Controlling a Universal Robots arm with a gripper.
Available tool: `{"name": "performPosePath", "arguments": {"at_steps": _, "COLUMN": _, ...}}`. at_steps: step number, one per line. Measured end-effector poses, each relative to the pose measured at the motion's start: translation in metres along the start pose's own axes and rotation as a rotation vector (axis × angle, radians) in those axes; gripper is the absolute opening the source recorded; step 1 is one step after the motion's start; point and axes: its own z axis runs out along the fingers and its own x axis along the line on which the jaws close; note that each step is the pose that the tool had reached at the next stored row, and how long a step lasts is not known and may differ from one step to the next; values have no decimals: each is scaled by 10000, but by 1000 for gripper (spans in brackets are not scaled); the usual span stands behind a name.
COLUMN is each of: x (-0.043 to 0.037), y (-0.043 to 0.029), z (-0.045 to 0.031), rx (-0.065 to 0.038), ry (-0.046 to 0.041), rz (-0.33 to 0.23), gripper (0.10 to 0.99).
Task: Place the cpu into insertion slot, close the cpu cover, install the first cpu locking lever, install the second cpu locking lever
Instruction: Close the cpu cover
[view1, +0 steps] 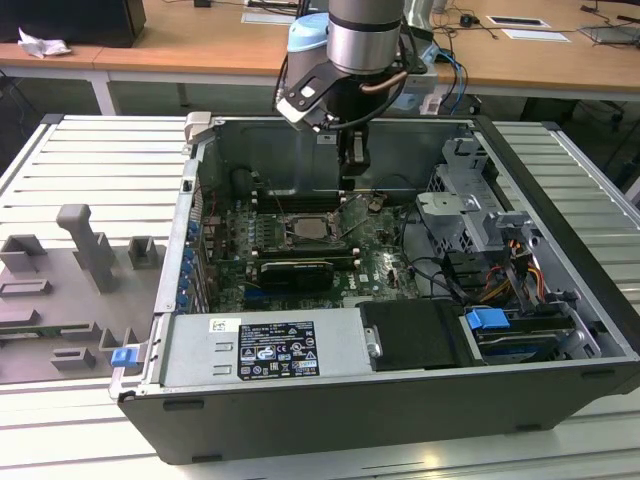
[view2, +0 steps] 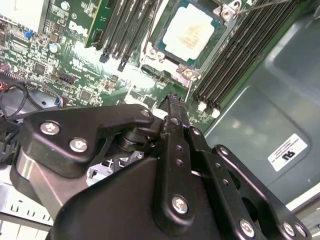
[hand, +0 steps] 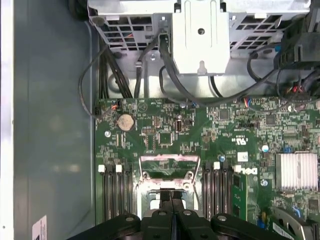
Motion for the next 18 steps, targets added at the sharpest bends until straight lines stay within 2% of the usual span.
{"name": "performPosePath", "arguments": {"at_steps": 7, "x": 2, "y": 108, "z": 12, "rx": 0, "ry": -1, "rz": 0, "gripper": 106}}
{"name": "performPosePath", "arguments": {"at_steps": 11, "x": 3, "y": 195, "z": 33, "rx": 0, "ry": -1, "rz": 0, "gripper": 106}}
{"name": "performPosePath", "arguments": {"at_steps": 14, "x": 3, "y": 272, "z": 115, "rx": 1, "ry": 2, "rz": -129, "gripper": 106}}
{"name": "performPosePath", "arguments": {"at_steps": 18, "x": 4, "y": 327, "z": 180, "rx": 13, "ry": 8, "rz": -301, "gripper": 106}}
